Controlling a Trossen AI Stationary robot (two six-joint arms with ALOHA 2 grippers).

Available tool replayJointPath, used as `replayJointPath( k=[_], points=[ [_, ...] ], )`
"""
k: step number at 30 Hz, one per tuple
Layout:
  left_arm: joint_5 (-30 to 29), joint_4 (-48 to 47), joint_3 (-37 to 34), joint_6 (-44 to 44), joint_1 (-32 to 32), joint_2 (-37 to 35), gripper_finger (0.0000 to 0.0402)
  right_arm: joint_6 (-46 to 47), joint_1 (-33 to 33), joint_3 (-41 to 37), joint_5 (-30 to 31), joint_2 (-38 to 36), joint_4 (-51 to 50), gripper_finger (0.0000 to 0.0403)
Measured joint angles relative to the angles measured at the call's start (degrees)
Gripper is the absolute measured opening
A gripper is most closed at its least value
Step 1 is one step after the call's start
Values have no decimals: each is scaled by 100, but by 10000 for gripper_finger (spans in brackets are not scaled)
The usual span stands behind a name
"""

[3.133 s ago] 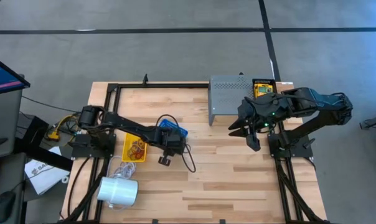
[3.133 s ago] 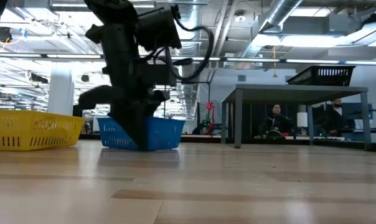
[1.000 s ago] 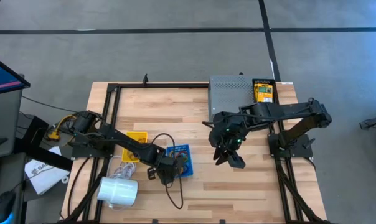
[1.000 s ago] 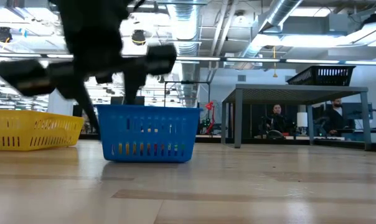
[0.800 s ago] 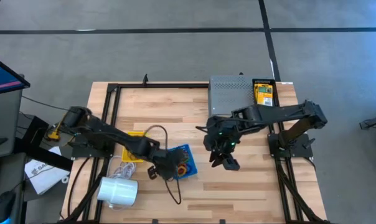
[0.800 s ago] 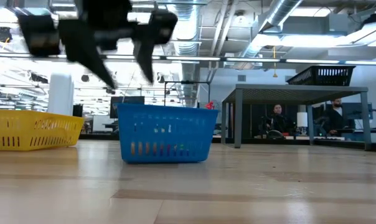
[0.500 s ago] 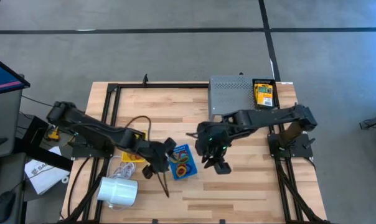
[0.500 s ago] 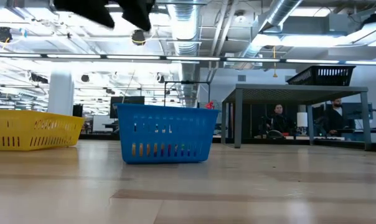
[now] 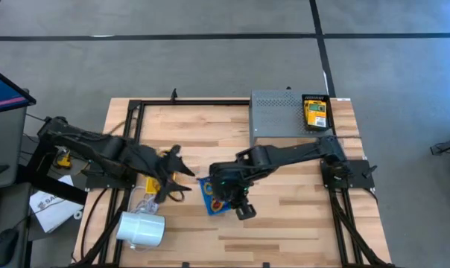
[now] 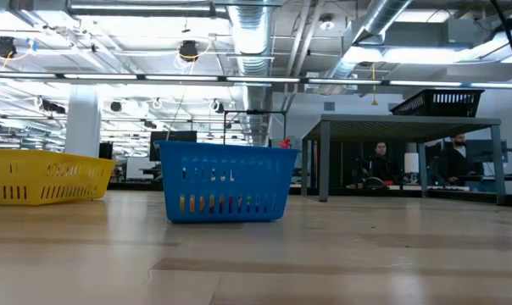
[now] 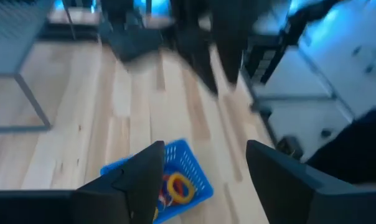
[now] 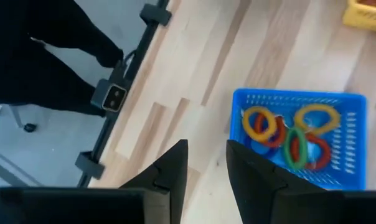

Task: Pick & Place Office Desk Supplies
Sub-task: Put the blue bin with the colored spring keychain on the shelf

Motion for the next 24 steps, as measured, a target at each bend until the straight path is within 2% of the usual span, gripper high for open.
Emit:
replayJointPath(
  k=[4,13,18,24],
  points=[
    [23,-88,0,-68,-2,-626,211,96,11,182,-12,442,-8,121],
    [37,-734,2,-612,-13,-1895,199,646,31,170,10,1156,101,185],
    [48,-944,2,-674,-13,-2343,198,689,74,166,308,1231,377,180],
    [20,-1082,2,-663,-13,-2694,198,670,63,187,324,1384,440,161]
  ],
)
